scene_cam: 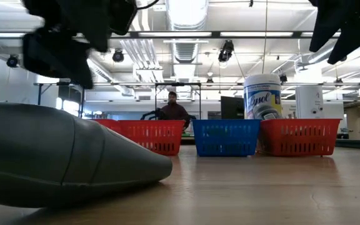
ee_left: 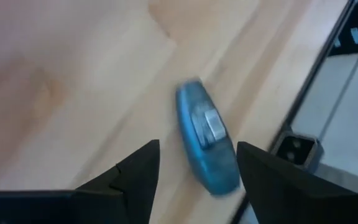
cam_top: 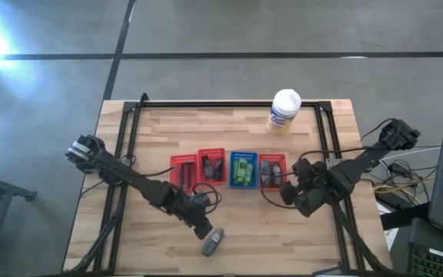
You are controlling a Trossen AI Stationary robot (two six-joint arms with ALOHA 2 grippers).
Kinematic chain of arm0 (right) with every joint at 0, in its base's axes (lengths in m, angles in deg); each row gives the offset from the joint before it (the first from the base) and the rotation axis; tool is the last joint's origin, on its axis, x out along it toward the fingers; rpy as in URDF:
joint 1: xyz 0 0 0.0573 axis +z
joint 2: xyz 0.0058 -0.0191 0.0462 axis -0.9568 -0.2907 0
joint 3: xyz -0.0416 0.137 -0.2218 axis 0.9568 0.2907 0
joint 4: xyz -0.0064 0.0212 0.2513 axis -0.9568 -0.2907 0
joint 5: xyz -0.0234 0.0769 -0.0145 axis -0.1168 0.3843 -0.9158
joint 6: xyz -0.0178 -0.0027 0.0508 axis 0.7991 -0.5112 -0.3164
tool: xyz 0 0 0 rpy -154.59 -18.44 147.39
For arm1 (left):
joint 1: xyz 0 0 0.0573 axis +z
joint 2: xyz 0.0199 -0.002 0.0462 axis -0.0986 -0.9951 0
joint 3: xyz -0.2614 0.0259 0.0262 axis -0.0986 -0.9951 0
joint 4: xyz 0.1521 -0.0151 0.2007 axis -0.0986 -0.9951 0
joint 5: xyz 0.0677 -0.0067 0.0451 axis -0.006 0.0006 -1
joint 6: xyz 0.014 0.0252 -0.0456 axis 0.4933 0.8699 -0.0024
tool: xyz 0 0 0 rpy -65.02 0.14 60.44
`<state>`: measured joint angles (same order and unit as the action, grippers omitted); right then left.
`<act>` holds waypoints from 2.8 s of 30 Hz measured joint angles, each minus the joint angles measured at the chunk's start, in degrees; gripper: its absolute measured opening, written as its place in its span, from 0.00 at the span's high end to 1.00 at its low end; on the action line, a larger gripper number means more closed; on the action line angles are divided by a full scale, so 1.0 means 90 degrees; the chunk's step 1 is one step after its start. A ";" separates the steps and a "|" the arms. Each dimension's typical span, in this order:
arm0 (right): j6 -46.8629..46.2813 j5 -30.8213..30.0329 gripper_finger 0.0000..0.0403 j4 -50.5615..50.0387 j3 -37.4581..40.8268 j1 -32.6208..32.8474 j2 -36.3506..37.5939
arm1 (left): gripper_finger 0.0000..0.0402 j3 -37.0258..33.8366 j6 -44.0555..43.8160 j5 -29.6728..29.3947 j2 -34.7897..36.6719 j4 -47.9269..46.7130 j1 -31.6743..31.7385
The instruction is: Pick & Place Travel size toiletries
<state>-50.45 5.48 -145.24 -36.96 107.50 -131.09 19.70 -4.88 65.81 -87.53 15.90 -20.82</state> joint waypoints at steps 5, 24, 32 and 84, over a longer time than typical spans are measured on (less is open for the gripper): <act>-0.0157 0.0200 0.17 -0.0018 -0.0172 -0.0221 0.0005 | 0.44 -0.0115 0.0342 0.0010 -0.0030 0.0024 0.0409; 0.2783 0.1017 0.16 -0.0374 -0.0584 -0.0732 0.0051 | 0.43 0.0166 0.0821 0.0090 -0.0033 0.0658 0.0057; 0.3214 0.1112 0.21 -0.0379 -0.0582 -0.0730 0.0049 | 0.44 0.1186 0.3048 -0.0191 -0.0413 -0.0037 0.0067; 0.3550 0.0949 0.11 -0.1037 -0.0570 -0.0727 0.0049 | 0.23 0.3589 -0.1188 0.1275 -0.3234 -0.2567 -0.0097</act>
<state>-18.49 14.01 -154.57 -42.09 100.95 -130.65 52.00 -15.57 77.28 -116.64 -7.20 -21.68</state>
